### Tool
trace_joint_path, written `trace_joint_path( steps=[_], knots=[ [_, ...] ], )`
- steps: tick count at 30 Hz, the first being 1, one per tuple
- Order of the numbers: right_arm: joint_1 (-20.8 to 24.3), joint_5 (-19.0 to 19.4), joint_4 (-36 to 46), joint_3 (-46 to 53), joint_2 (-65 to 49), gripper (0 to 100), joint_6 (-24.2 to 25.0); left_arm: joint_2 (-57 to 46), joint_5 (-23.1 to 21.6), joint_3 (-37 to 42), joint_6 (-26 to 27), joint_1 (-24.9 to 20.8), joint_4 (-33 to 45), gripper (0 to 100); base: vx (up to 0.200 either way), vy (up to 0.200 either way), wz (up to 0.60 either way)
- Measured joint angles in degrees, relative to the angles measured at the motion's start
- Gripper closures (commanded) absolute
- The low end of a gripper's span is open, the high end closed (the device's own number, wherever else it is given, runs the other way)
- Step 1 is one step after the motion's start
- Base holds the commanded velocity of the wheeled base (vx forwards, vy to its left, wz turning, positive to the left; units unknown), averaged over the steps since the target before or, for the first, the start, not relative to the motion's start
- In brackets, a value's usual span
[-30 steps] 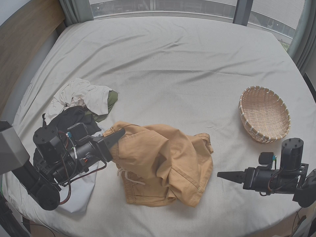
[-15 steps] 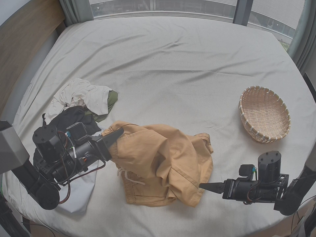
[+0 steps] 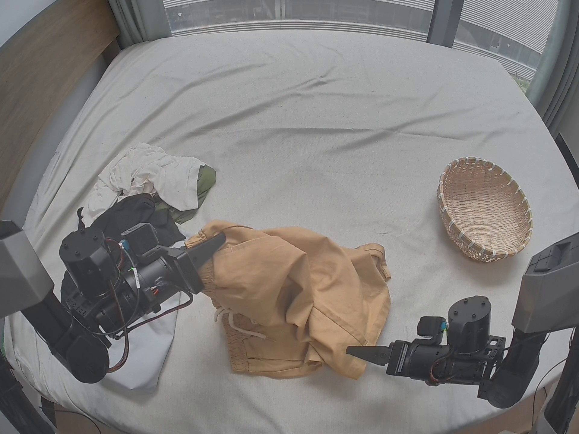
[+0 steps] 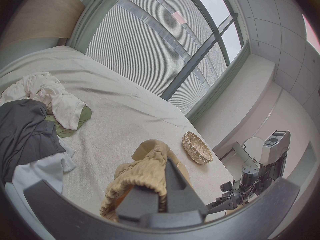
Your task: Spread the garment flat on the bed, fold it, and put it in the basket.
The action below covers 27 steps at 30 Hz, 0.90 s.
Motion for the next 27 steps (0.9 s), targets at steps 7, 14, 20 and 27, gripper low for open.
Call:
trace_joint_path(
  steps=[7, 14, 20, 27],
  knots=[
    [1.02, -2.24, -6.42, -0.6, 1.49, 100, 1.85, 0.01, 0.07, -0.11, 0.16, -0.04, 0.0, 100, 0.0, 0.0, 0.0],
    [1.13, -3.32, -6.81, -0.88, 1.71, 100, 2.19, 0.06, 0.05, -0.44, 0.16, 0.18, 0.04, 100, 0.0, 0.0, 0.0],
    [-0.91, -3.32, -6.78, 1.02, -3.08, 100, 2.16, 0.01, -0.09, -0.2, 0.02, 0.55, 0.06, 100, 0.0, 0.0, 0.0],
    [-7.89, -2.93, -6.75, 2.79, -10.69, 100, 1.45, -0.99, -0.56, 2.36, -0.74, 1.21, 0.04, 100, 0.0, 0.0, 0.0]
  ],
)
